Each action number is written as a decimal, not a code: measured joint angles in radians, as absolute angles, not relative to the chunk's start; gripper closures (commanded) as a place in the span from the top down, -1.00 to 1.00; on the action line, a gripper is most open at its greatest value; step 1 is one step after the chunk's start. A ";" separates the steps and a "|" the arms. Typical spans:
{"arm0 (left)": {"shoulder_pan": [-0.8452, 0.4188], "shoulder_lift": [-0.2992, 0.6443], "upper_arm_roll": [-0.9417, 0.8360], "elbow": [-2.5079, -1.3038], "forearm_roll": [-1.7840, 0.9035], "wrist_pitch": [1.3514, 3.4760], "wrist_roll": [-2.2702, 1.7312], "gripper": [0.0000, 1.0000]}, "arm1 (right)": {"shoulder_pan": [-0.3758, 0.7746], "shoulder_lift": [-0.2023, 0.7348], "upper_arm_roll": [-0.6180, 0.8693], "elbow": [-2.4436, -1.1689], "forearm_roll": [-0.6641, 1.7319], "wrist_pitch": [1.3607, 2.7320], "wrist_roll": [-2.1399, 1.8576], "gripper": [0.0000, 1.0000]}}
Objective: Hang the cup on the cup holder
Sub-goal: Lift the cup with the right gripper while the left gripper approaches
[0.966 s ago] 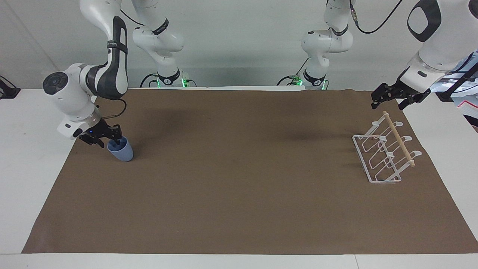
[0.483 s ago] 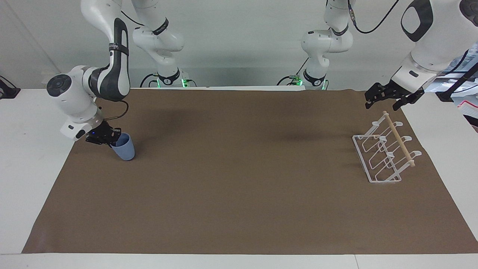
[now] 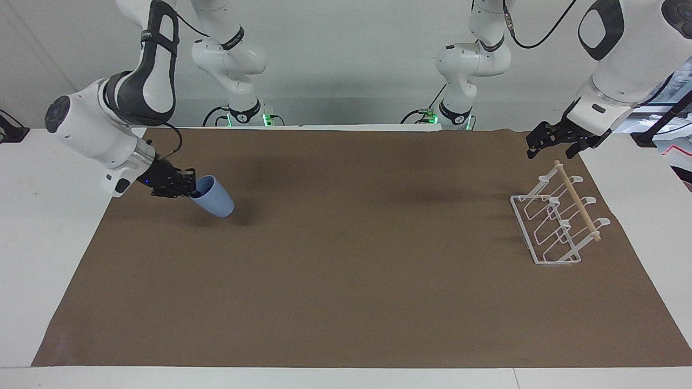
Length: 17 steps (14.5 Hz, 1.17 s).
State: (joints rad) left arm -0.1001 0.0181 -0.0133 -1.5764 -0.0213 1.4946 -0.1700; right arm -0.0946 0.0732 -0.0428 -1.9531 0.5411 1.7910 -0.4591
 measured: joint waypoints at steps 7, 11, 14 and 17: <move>-0.122 0.018 -0.160 -1.576 -0.263 1.501 -0.970 1.00 | 0.274 0.076 -0.032 -1.950 1.000 1.979 0.022 -1.00; -0.123 0.016 -0.203 -1.608 -0.395 1.687 -1.450 1.00 | 0.432 0.080 -0.031 -1.951 1.261 2.136 0.159 -1.00; -0.124 0.014 -0.220 -1.657 -0.451 1.763 -1.574 1.00 | 0.489 0.081 -0.033 -1.951 1.363 2.178 0.194 -1.00; -0.124 0.012 -0.238 -1.695 -0.496 1.843 -1.647 1.00 | 0.524 0.082 -0.032 -1.952 1.415 2.179 0.242 -1.00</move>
State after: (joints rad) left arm -0.1243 0.0120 -0.2381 -1.6952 -0.4957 1.8431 -1.6468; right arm 0.5237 0.0818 -0.0318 -1.9519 1.4147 2.1793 0.2424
